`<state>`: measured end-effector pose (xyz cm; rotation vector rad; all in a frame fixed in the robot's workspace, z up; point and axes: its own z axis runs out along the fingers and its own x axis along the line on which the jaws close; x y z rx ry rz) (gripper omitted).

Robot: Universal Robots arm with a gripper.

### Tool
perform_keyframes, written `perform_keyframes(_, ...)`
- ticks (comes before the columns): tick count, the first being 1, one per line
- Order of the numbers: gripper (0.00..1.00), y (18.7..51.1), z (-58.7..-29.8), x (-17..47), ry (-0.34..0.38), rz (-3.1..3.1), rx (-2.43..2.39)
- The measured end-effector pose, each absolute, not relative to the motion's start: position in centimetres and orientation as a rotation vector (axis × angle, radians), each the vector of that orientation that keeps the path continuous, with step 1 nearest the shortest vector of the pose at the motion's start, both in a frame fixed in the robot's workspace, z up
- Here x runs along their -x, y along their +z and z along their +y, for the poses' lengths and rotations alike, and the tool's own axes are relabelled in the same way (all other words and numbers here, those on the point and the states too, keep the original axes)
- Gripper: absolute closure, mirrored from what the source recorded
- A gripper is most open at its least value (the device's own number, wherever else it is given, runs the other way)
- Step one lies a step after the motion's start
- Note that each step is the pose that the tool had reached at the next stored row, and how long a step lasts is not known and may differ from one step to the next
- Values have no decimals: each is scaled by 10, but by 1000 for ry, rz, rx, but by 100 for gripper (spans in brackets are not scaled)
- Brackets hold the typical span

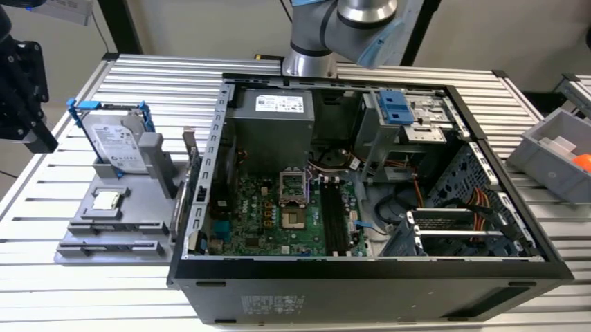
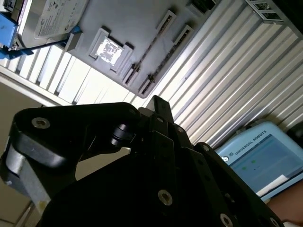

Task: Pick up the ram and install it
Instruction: 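Pick up the ram and move it above insertion slot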

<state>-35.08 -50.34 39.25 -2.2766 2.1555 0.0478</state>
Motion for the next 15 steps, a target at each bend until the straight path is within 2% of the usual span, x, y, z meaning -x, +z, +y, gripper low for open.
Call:
perform_keyframes(13,100,392,-503,351,48,2152,2280)
perform_keyframes(14,0,392,-503,351,48,2151,2281)
perform_keyframes(15,0,392,-503,351,48,2151,2281)
